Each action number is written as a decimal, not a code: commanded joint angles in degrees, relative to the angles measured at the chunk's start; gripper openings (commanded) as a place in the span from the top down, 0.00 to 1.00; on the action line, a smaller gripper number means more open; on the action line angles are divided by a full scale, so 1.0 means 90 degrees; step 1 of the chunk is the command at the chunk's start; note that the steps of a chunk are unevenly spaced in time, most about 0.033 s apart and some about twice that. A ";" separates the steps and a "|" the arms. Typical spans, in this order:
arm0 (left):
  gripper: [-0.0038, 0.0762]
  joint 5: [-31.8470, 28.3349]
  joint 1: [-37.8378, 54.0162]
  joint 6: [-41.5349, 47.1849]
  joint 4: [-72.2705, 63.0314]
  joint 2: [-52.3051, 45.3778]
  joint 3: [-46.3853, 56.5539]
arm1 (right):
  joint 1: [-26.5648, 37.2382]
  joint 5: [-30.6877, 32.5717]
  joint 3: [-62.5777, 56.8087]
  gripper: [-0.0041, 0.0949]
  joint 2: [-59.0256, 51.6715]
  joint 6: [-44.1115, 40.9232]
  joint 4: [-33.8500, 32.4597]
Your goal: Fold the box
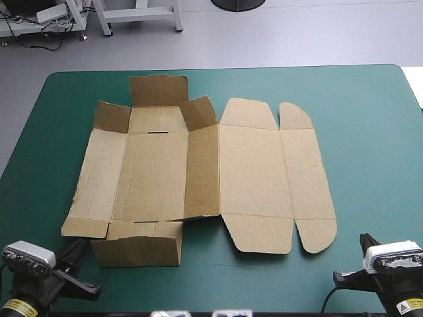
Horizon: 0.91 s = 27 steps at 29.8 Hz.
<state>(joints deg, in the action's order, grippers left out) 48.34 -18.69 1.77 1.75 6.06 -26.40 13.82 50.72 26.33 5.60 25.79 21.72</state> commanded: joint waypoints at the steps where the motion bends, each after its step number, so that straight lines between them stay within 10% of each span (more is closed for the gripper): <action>1: 0.90 -0.0446 -0.0044 0.0042 -0.0030 0.0608 -0.0548 | -0.0024 -0.0439 0.0153 0.98 0.0081 0.0007 0.0104; 27: 0.93 -0.0668 0.0370 0.0329 0.2610 0.6368 -0.4949 | -0.0024 -0.0439 0.0153 0.98 0.0081 -0.0022 0.0104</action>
<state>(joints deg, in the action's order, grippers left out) 45.66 -17.48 3.82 23.40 60.54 -66.67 13.82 50.72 26.33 5.60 25.58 21.72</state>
